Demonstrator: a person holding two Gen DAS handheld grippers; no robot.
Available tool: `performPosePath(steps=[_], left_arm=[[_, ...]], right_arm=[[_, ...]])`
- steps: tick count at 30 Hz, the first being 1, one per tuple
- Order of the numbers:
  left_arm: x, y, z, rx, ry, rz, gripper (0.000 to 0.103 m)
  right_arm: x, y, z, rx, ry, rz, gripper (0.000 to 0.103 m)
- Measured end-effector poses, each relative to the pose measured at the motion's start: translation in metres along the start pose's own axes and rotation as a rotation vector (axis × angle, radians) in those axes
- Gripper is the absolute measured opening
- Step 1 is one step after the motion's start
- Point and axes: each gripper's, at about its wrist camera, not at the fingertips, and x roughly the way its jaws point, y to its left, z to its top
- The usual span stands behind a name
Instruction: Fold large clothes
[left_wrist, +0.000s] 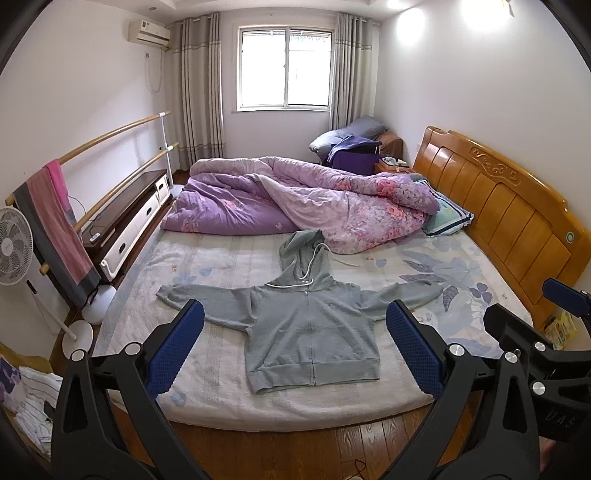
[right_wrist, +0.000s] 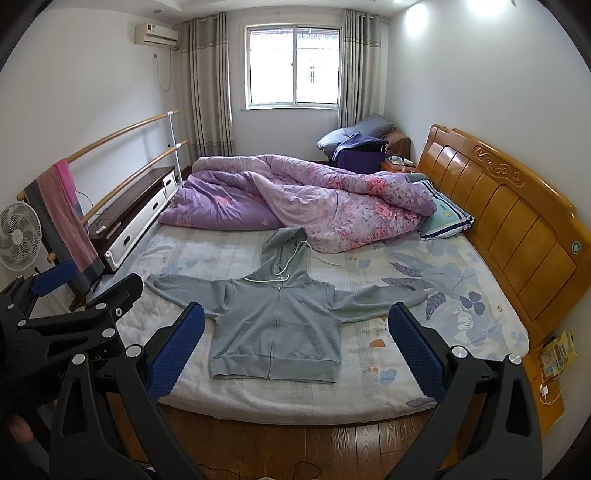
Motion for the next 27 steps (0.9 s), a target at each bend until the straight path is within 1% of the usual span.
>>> performPosePath(steps=[6,13,15,20,23,25,27], left_arm=[[0.034,0.008,0.008,-0.014,0.039,0.006,0.098],[0.088,0.012,0.024,-0.026,0.081,0.063,0.098],[0.107,0.006,0.032,-0.037,0.092,0.083,0.098],[0.156,0.005,0.051,-0.060,0.125,0.137,0.098],[0.189,0.008,0.060,-0.085,0.165,0.142,0.098],[0.213,0.015,0.063,-0.110,0.199,0.135,0.098],[0.231,0.023,0.063,-0.128,0.224,0.143,0.098]], right_arm=[[0.030,0.003,0.008,-0.019,0.028,0.003,0.096],[0.083,0.002,0.026,-0.052,0.064,0.054,0.096],[0.102,0.000,0.033,-0.065,0.073,0.075,0.096],[0.159,-0.006,0.057,-0.112,0.108,0.132,0.096],[0.193,-0.005,0.069,-0.137,0.129,0.159,0.096],[0.214,-0.003,0.076,-0.153,0.148,0.178,0.096],[0.235,0.001,0.079,-0.172,0.160,0.192,0.096]])
